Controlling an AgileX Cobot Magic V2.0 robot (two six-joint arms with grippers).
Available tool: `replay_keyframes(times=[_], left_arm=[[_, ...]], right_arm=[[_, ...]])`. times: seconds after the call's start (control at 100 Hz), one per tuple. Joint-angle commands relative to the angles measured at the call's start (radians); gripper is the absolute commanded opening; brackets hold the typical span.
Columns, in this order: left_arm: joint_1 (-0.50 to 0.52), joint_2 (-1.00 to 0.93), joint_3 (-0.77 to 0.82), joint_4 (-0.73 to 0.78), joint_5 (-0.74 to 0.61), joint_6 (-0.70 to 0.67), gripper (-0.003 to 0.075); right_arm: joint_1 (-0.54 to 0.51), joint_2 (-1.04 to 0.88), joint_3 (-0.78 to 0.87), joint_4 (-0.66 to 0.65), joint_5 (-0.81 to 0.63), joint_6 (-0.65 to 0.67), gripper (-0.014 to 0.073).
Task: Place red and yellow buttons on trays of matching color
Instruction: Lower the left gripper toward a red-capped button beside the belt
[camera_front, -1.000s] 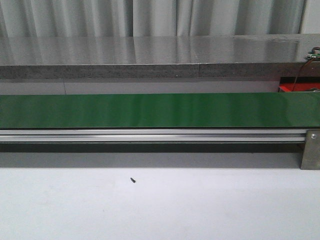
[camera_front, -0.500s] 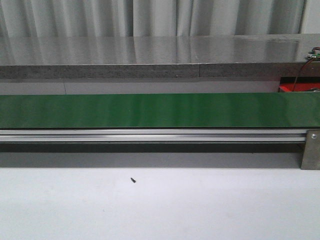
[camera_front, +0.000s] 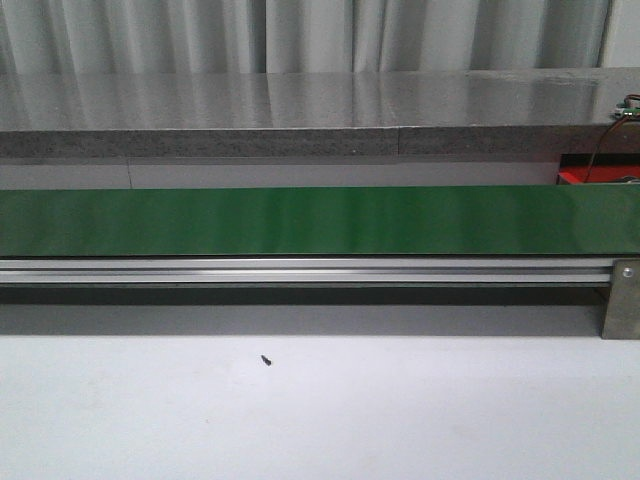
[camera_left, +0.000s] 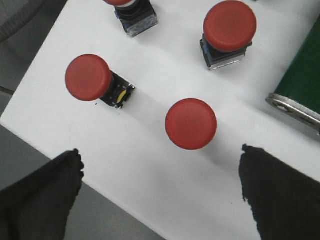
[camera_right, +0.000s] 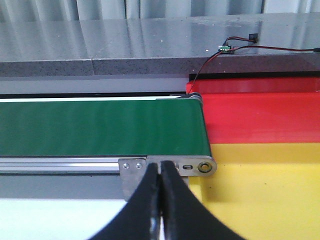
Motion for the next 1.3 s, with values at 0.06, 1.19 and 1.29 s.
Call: replay_keyframes(times=[0.06,1.19,1.29], left_arm=[[0.002,0.019,-0.035,-0.004,-0.081,-0.003,0.062],[-0.035,0.229,-0.035,-0.074,-0.219,-0.002,0.062],[-0.035,0.243,-0.035,-0.083,-0.219,-0.002,0.062]], right_arm=[[0.001,-0.019,-0.019,-0.008,-0.084,-0.003,-0.0068],[0.001,-0.019,-0.019,-0.008,-0.084,-0.003,-0.0068],[0.001,-0.019,-0.019,-0.008,-0.084,-0.003,-0.0068]])
